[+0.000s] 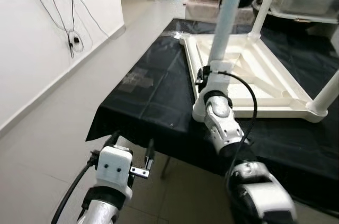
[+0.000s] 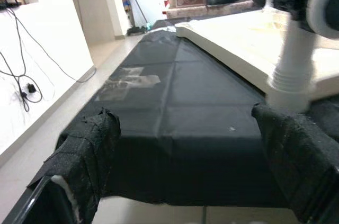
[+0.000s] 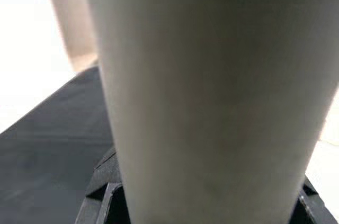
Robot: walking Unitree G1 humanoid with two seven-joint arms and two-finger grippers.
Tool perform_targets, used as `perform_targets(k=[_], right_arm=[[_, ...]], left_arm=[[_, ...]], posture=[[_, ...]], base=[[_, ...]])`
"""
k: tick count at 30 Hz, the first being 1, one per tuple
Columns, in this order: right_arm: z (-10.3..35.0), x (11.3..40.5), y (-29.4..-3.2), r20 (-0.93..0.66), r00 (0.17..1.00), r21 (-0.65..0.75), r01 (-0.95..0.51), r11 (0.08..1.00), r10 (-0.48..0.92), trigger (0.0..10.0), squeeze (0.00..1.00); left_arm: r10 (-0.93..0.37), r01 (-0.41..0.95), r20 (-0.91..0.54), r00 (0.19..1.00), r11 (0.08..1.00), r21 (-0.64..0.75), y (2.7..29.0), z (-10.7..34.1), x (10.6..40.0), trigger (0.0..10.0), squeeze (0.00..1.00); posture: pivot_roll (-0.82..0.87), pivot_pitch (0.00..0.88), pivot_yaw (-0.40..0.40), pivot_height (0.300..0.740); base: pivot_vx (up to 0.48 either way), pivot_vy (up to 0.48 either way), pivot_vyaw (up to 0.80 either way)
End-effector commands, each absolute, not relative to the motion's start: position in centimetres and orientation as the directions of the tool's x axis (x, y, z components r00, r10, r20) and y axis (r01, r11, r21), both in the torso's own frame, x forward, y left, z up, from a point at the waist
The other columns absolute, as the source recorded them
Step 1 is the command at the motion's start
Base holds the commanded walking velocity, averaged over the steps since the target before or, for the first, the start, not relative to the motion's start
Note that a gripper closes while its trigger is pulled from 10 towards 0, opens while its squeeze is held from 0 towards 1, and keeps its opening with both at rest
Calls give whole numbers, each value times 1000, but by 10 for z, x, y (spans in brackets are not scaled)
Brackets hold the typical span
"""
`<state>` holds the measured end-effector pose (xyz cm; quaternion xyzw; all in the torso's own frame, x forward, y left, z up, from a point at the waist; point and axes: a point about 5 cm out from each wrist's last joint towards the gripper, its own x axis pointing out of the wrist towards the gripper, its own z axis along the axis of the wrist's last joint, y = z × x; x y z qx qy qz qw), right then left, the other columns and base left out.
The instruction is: Building children table
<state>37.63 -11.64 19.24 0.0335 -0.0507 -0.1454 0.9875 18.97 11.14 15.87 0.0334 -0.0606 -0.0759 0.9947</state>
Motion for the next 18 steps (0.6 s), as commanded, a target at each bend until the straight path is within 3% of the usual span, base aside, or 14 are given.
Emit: perform_targets(k=[1, 4, 8, 9, 13, 14, 18], right_arm=[[154, 364, -125, -98, 909, 93, 415, 905, -406, 0, 0], [150, 359, -105, -134, 909, 137, 411, 901, -394, 0, 0], [152, 357, -96, -137, 918, 149, 390, 909, -372, 0, 0], [159, 358, -84, -98, 957, 169, 287, 943, -274, 10000, 0], [166, 357, -76, -73, 975, 175, 219, 960, -209, 10000, 0], [170, 356, -72, -42, 989, 182, 149, 972, -144, 10000, 1000], [173, 353, -81, -8, 992, 172, 127, 977, -128, 10000, 1000]], left_arm=[[-168, 161, 108, 980, 984, 74, 109, 156, 191, 10000, 0], [-172, 165, 107, 979, 983, 75, 109, 155, 191, 10000, 0], [-173, 166, 107, 979, 983, 76, 109, 155, 191, 10000, 0], [-174, 167, 105, 979, 983, 75, 109, 154, 191, 10000, 0], [-174, 167, 104, 979, 983, 74, 109, 154, 191, 10000, 0], [-175, 168, 103, 979, 983, 76, 109, 154, 191, 10000, 0], [-178, 170, 101, 979, 982, 79, 108, 152, 192, 10000, 0]], posture=[[110, 93, -10, 740], [113, 87, -11, 740], [113, 87, -11, 740], [113, 83, -12, 740], [113, 83, -12, 740], [113, 83, -12, 740], [107, 73, -8, 740]], base=[[0, 0, 0], [0, 0, 0], [0, 0, 0], [0, 0, 0], [0, 0, 0], [0, 0, 0], [0, 0, 0]])
